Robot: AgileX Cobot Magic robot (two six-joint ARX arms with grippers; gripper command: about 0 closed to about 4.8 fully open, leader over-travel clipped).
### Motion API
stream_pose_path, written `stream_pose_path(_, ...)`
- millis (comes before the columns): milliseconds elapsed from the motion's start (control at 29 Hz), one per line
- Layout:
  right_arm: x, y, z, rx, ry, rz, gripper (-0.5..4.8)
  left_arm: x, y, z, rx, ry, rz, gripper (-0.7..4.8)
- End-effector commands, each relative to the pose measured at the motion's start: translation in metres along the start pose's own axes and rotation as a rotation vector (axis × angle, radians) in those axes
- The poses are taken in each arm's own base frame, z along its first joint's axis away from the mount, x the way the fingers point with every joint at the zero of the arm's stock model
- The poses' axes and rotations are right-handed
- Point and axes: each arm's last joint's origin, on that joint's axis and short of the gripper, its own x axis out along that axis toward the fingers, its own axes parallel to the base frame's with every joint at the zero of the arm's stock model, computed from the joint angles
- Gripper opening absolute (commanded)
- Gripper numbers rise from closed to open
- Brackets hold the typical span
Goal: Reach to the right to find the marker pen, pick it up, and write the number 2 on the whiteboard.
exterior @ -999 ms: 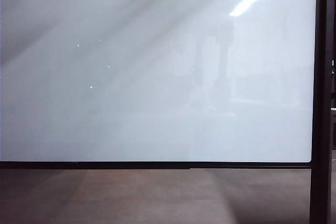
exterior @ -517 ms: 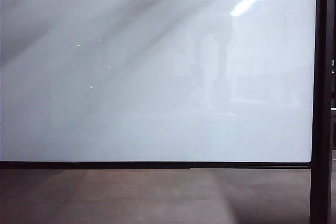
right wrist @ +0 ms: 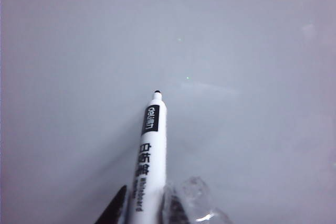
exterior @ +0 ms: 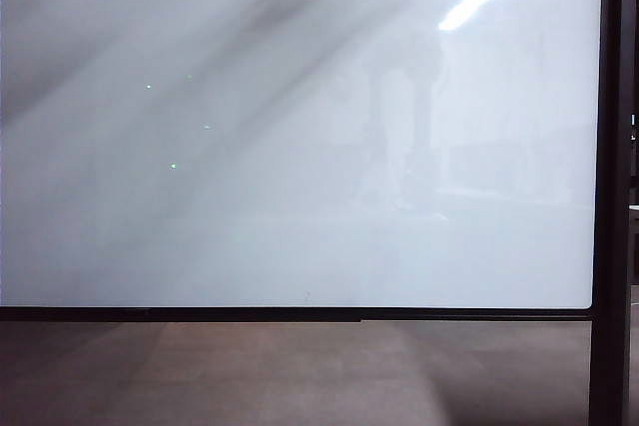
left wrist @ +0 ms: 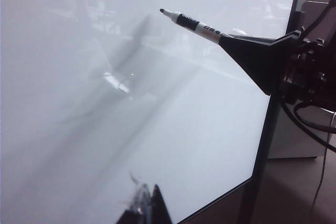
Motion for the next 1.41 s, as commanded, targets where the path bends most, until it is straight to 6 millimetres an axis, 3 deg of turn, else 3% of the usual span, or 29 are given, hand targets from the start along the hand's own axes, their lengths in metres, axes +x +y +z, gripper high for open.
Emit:
stream_pose_path(34,0.0,0.001,0.005,0.001,-0.035,0.003,0.4,-0.001,0.0,0.001,0.001,-0.004,-0.004,-0.05)
stream_pose_path(1412,0.006,-0.001,-0.011,-0.054,0.025,-0.023,0.4,-0.001,0.0,0.001,0.001,-0.004,-0.004,-0.05)
